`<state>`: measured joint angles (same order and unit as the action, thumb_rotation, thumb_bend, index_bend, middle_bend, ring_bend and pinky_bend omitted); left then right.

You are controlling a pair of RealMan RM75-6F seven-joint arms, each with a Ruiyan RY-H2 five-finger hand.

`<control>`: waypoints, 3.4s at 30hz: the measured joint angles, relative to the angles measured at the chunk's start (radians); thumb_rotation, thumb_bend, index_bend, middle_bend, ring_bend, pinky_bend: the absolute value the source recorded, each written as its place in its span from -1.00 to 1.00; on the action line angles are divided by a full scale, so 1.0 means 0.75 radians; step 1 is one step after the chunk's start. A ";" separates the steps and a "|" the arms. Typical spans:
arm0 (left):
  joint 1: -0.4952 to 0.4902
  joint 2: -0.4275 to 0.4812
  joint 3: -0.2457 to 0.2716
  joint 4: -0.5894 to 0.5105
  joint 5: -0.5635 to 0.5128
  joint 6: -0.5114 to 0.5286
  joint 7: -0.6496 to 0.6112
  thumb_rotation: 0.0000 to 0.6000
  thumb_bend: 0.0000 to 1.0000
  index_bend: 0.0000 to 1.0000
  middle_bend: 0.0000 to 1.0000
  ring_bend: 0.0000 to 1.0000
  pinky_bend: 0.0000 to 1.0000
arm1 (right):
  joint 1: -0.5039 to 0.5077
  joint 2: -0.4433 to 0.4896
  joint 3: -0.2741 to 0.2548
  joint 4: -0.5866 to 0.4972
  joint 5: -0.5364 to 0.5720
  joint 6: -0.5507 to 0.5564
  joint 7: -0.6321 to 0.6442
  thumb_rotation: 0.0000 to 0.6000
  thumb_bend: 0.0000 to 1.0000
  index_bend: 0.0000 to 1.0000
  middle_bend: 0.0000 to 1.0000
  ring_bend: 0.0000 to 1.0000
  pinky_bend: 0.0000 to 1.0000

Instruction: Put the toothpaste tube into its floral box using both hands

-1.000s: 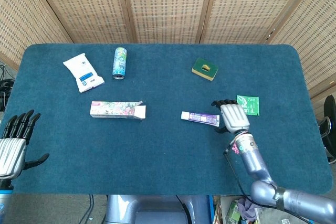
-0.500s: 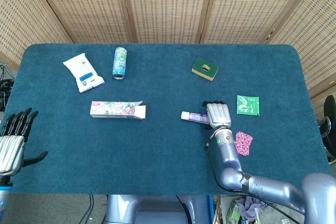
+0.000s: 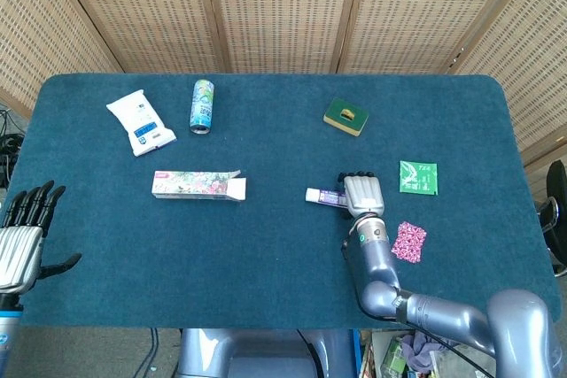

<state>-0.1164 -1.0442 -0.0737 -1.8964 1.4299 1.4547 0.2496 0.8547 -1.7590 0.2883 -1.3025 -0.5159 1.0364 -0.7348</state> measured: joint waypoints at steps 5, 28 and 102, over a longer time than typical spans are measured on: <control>-0.004 -0.001 -0.001 -0.001 -0.007 -0.003 0.001 1.00 -0.70 -1.00 -1.00 -1.00 -1.00 | -0.001 -0.020 -0.014 0.045 -0.008 -0.022 0.015 1.00 -0.37 -0.39 -0.29 -0.48 -0.59; -0.020 -0.008 0.005 -0.001 -0.031 -0.028 0.013 1.00 -0.70 -1.00 -1.00 -1.00 -1.00 | -0.050 0.017 -0.075 0.078 -0.177 -0.074 0.122 1.00 0.14 0.14 0.18 -0.05 -0.23; -1.009 -0.754 -0.114 1.191 -0.002 -0.967 -0.561 1.00 -0.41 0.04 0.00 -0.07 -0.07 | -0.381 0.792 -0.190 -0.508 -0.962 0.111 0.562 1.00 0.54 0.15 0.20 -0.04 -0.23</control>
<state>-0.8733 -1.6100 -0.1589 -1.0030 1.4287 0.7294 -0.1711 0.5693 -1.1648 0.1458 -1.6834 -1.2373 1.1195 -0.3133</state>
